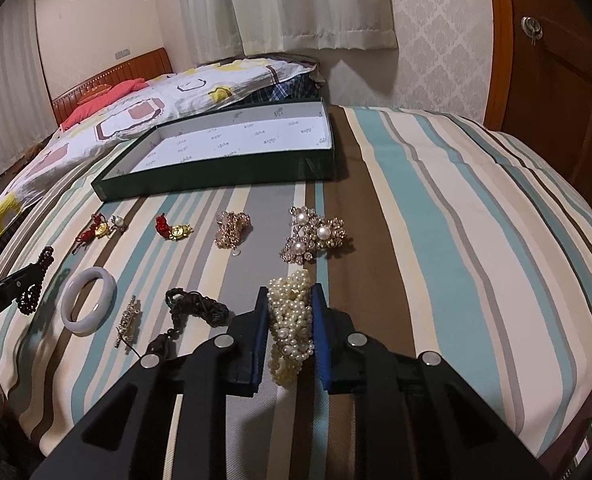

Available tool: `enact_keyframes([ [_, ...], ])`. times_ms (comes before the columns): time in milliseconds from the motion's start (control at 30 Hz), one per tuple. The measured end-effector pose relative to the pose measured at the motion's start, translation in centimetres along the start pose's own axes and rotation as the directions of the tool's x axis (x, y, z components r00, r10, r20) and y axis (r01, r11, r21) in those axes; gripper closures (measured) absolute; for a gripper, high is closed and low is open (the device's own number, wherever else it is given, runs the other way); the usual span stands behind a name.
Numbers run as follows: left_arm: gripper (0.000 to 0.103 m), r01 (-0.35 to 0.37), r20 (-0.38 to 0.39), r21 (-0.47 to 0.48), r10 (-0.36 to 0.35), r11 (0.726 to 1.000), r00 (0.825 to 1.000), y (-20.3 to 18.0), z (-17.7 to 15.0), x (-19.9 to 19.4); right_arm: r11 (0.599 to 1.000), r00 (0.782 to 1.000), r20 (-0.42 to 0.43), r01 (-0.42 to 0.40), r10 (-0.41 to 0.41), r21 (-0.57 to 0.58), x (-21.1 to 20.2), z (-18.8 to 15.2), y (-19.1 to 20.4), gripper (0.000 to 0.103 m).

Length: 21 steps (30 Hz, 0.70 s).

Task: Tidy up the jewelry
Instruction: 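Carry both into the green box and open both tools to release them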

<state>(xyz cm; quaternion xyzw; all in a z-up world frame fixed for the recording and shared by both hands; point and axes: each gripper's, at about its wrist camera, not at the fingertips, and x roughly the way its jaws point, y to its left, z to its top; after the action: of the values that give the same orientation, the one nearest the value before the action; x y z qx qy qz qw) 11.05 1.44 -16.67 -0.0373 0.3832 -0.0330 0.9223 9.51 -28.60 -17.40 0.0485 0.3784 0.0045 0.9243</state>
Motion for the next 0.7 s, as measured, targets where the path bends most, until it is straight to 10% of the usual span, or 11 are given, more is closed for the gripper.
enact_keyframes([
  [700, 0.091, 0.041, 0.156, 0.038, -0.046, 0.998, 0.987, -3.5, 8.9, -0.8, 0.998, 0.981, 0.187, -0.048, 0.053, -0.033, -1.1, 9.0, 0.8, 0.082],
])
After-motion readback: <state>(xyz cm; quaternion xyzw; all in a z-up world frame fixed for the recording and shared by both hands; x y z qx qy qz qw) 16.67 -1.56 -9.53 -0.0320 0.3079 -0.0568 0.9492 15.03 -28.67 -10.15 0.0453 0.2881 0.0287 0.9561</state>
